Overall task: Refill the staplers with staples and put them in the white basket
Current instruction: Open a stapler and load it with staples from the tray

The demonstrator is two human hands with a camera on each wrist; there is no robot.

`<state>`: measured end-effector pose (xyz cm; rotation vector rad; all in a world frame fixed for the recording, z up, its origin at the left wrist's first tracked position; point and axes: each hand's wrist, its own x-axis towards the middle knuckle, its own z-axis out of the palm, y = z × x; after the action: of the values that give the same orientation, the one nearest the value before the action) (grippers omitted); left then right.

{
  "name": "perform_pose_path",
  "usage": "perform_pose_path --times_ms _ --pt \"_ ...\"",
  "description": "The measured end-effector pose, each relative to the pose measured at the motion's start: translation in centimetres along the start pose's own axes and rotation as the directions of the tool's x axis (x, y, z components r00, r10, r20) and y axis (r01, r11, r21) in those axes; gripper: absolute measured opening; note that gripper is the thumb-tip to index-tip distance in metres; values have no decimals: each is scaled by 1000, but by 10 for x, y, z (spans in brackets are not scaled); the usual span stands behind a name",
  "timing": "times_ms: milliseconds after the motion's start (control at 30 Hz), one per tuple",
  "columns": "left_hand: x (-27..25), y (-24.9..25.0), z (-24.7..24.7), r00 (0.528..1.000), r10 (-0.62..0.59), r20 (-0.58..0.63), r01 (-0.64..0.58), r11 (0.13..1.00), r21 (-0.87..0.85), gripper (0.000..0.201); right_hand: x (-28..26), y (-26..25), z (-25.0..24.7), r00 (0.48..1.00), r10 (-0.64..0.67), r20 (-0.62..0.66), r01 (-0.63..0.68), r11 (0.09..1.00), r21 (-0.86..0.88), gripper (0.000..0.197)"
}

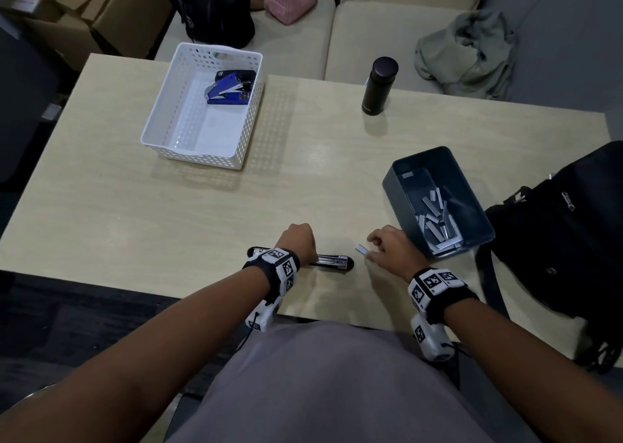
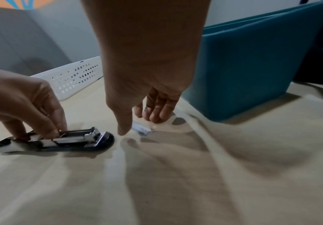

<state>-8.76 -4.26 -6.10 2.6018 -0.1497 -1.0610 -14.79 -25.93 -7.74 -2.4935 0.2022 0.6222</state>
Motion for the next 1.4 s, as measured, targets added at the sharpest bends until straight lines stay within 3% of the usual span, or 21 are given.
perform_pose_path --times_ms 167,233,433,600,733,833,933,1033,1133,1400 --pt "-2 -2 1 1000 17 -4 -17 1000 1 13 -3 -10 11 999 -47 16 49 981 -186 34" --pt "-3 -2 1 1000 23 -7 -23 1000 5 14 -2 -14 13 998 -69 9 69 981 -182 30" --pt "-3 -1 0 1000 28 -9 -28 1000 12 16 1 -34 7 993 -117 -20 118 980 158 19" --pt "-5 -1 -2 999 21 -24 -20 1000 24 16 -2 -51 5 992 -126 17 114 937 329 34" --pt "-3 -3 1 999 29 -31 -27 998 49 19 -2 -60 5 990 -110 90 68 924 376 21" --pt "0 -4 4 999 43 -31 -41 997 72 18 -2 -61 5 986 -126 105 91 953 289 14" --pt "1 -4 2 998 54 -25 -51 995 86 19 -2 -67 3 966 -194 170 180 979 92 9" --pt "1 -4 4 997 64 -31 -60 992 107 19 0 -72 3 968 -229 97 239 965 -109 5" --pt "1 -6 8 996 72 -52 -66 990 124 18 0 -70 12 961 -275 8 274 954 -126 17" --pt "4 -8 10 996 54 -67 -47 993 109 19 -9 -73 28 962 -265 62 271 910 -313 20"
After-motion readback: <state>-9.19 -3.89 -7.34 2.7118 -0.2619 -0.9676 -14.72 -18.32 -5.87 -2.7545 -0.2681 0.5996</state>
